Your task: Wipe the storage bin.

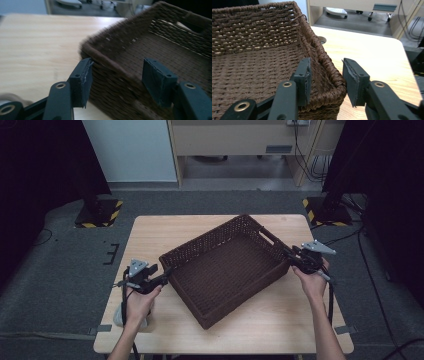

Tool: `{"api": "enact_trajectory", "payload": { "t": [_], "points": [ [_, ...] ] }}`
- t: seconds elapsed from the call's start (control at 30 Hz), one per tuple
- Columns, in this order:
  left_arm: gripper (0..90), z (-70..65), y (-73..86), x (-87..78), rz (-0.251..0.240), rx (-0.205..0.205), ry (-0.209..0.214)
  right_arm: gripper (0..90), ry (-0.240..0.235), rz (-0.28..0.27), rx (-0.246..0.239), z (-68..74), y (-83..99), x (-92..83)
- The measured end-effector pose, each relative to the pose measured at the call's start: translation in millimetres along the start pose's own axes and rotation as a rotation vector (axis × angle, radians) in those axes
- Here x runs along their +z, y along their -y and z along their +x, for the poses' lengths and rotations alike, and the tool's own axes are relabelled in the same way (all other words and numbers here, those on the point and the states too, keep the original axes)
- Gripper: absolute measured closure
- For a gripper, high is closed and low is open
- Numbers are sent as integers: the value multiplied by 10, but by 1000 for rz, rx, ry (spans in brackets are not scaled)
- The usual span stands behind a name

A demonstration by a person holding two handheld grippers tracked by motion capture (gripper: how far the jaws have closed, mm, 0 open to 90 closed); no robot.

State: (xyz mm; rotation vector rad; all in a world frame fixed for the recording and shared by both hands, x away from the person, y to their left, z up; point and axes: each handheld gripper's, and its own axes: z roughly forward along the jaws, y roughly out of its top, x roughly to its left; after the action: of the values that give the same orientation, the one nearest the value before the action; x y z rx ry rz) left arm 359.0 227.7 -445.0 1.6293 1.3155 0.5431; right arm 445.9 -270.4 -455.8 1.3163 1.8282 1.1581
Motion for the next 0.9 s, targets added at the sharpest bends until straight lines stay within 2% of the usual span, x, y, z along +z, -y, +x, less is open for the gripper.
{"api": "enact_trajectory", "payload": {
  "t": [0.07, 0.13, 0.2, 0.3, 0.47, 0.5, 0.63, 0.7, 0.8, 0.9],
  "points": [
    [409, -36, 19, 38, 5, 0, 20, 600, -3, 9, -3, 3, -2, -20],
    [410, -57, 15, 93, 13, 8, 21, 600, -1, 24, -9, 22, -3, -52],
    [403, -56, 1, 150, 5, 12, 5, 599, 7, 33, -27, 54, 4, -96],
    [395, -42, -32, 234, -8, 20, -11, 595, 11, 23, -10, 103, 63, -200],
    [395, 5, -81, 370, -23, 30, -10, 585, 11, 35, -4, 165, 129, -389],
    [395, 9, -85, 372, -20, 34, -8, 582, -1, 43, -4, 166, 133, -427],
    [381, -56, -52, 257, -9, 68, 18, 574, -2, 13, -26, 133, 123, -443],
    [361, -124, -1, 144, -3, 79, 5, 574, -4, 4, -33, 101, 94, -419],
    [351, -243, 99, 20, 17, 79, 43, 626, 4, 32, -51, 71, 73, -366],
    [366, -318, 146, 7, 35, 86, 68, 698, -9, 61, -53, 75, 84, -347]
  ]
}}
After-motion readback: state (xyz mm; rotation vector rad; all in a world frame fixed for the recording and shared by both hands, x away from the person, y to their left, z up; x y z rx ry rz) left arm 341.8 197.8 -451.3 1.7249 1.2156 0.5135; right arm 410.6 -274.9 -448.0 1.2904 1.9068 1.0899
